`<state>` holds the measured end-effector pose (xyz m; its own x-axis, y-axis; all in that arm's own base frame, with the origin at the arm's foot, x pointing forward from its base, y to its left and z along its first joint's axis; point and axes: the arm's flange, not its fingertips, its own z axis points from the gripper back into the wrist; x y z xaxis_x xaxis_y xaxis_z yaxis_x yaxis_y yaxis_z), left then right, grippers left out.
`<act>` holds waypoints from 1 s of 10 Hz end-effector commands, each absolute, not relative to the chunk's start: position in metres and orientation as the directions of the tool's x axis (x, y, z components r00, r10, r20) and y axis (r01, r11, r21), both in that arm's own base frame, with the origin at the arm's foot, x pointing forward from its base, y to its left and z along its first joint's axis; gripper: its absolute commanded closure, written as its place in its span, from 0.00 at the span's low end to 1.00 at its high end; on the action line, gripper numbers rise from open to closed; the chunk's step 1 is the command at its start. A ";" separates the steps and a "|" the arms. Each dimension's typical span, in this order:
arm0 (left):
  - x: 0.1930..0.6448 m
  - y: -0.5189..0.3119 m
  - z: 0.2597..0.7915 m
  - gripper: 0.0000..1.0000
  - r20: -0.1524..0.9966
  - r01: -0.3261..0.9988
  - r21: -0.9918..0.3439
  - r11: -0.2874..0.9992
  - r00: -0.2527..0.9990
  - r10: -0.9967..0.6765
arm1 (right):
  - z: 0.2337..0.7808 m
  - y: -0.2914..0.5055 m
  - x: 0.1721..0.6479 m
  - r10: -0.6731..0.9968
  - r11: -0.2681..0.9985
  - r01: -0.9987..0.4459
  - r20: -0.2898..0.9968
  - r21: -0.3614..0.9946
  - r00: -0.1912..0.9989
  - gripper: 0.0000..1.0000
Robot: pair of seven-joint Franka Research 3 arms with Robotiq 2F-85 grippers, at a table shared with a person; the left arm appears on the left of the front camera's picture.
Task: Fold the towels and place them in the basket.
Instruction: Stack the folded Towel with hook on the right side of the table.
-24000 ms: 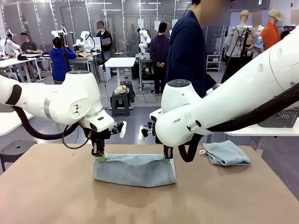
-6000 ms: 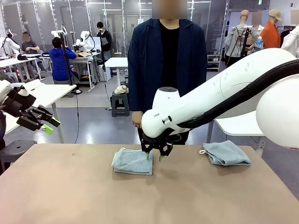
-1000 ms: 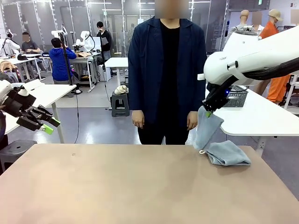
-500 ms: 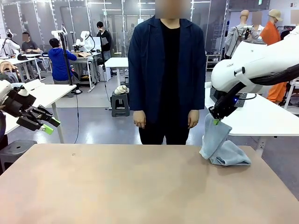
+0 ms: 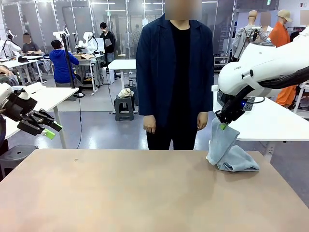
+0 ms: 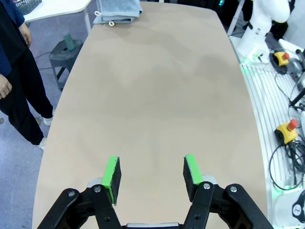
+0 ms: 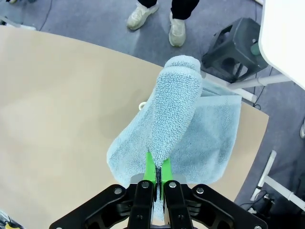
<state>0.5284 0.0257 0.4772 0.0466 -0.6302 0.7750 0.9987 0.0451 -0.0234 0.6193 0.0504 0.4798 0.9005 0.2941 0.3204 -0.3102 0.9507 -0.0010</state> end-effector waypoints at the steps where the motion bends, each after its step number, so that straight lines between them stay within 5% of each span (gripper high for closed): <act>1: 0.528 0.025 0.479 0.32 0.766 0.998 -0.027 0.052 0.054 -0.641 | 0.481 0.051 0.619 0.291 0.951 -0.308 0.319 0.003 0.902 0.95; 10: 0.528 0.025 0.479 0.32 0.766 0.998 -0.027 0.052 0.054 -0.641 | 0.462 0.008 0.642 0.243 0.962 -0.270 0.320 0.042 0.916 0.95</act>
<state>0.5284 0.0257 0.4772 0.0466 -0.6302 0.7750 0.9987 0.0451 -0.0234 0.6354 0.0181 0.4586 0.9256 0.2293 0.3012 -0.2501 0.9677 0.0319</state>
